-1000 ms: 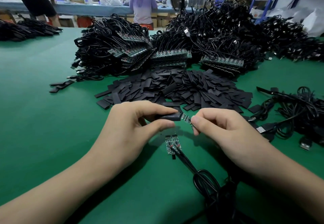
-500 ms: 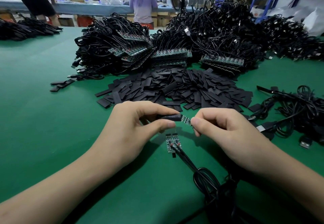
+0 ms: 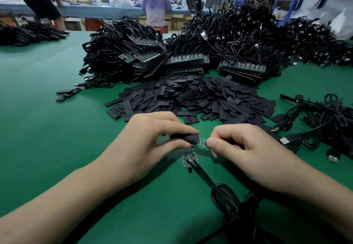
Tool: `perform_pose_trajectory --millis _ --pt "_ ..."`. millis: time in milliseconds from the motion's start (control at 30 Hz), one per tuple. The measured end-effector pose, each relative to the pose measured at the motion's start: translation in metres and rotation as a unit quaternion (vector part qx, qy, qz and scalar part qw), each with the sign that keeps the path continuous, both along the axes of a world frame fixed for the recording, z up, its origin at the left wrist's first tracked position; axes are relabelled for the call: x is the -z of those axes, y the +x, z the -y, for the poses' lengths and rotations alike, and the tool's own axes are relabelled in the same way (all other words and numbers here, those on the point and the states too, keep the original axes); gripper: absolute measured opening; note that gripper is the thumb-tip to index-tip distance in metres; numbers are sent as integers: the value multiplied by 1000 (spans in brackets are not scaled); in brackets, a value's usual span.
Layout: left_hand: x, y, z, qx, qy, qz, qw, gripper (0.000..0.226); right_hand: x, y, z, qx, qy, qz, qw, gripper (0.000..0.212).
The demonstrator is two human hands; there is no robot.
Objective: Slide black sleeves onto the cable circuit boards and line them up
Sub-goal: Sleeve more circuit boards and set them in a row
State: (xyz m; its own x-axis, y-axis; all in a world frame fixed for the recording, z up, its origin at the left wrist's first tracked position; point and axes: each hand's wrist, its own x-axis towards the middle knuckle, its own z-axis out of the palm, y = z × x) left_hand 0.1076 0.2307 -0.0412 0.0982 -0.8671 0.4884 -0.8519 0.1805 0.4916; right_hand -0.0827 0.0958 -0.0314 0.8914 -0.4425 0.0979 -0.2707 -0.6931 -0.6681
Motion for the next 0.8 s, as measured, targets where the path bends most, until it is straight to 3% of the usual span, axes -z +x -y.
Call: perform_pose_trajectory --millis 200,367,633,800 --pt "1 3 0 21 33 -13 999 29 0 0 -1 1 -4 12 1000 33" --pt "1 3 1 43 41 30 998 30 -1 -2 0 3 -69 14 997 34" --pt "-1 -6 0 63 11 72 995 30 4 0 -2 -19 5 26 999 29" --pt "-2 -6 0 21 -39 25 999 27 6 2 2 22 40 118 992 13"
